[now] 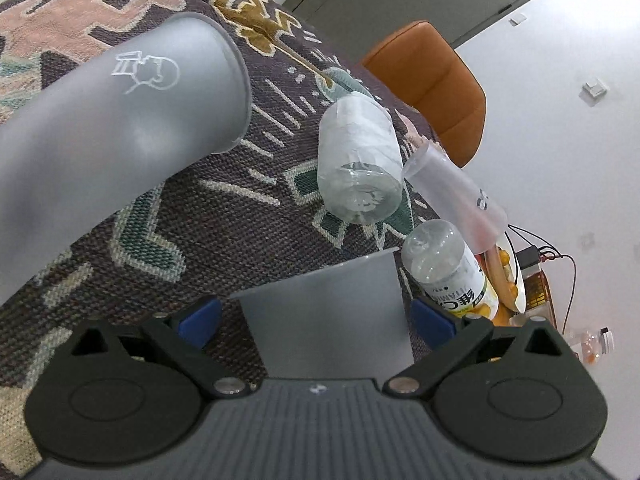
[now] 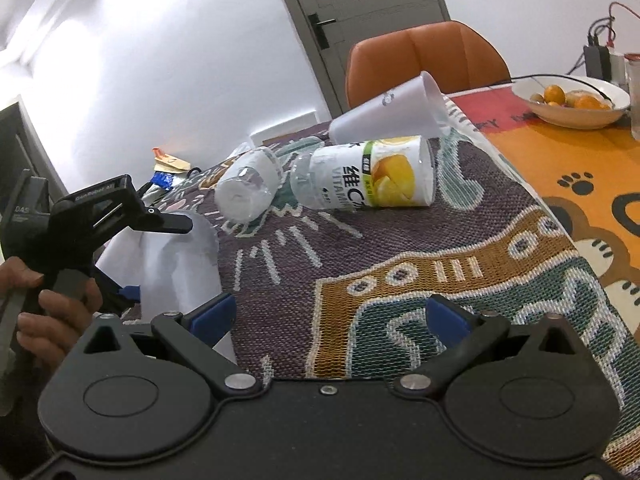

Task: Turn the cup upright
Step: 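Rotate the held cup with the left gripper until its rim faces up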

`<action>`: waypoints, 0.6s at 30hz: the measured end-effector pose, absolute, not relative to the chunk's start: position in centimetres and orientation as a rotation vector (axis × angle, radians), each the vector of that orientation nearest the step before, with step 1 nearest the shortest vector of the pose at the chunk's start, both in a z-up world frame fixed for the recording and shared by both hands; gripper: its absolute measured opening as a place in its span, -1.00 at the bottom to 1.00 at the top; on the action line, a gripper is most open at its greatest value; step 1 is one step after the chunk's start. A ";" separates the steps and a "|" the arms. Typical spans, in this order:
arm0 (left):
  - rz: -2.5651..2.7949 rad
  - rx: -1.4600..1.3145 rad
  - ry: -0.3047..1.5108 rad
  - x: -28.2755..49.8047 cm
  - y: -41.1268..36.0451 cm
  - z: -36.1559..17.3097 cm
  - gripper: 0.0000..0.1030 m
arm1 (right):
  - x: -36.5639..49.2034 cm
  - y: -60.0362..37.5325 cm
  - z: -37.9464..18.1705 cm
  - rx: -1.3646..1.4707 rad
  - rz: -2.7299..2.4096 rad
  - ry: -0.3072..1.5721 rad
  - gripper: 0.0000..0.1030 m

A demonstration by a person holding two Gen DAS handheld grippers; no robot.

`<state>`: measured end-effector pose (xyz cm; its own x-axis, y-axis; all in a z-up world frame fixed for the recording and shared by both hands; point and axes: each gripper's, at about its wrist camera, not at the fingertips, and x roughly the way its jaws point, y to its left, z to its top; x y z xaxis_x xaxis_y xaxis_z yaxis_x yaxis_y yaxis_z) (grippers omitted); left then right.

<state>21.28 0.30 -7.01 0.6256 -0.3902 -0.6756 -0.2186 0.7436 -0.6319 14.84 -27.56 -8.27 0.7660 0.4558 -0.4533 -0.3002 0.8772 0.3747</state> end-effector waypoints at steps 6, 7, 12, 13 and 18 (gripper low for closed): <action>-0.098 -0.735 0.914 21.7 -0.1 -7.2 0.92 | 15.0 -27.5 -8.4 0.307 0.398 0.560 1.00; -0.088 -0.731 0.915 21.8 -0.1 -7.2 0.83 | 15.1 -27.4 -8.4 0.306 0.395 0.562 1.00; -0.083 -0.734 0.910 21.5 0.0 -7.1 0.71 | 15.1 -27.4 -8.8 0.310 0.378 0.581 1.00; -0.082 -0.731 0.909 21.4 0.0 -7.1 0.71 | 15.0 -27.4 -8.8 0.315 0.375 0.581 1.00; -0.088 -0.678 0.851 20.4 -0.4 -5.6 0.69 | 14.5 -27.6 -8.4 0.322 0.372 0.563 1.00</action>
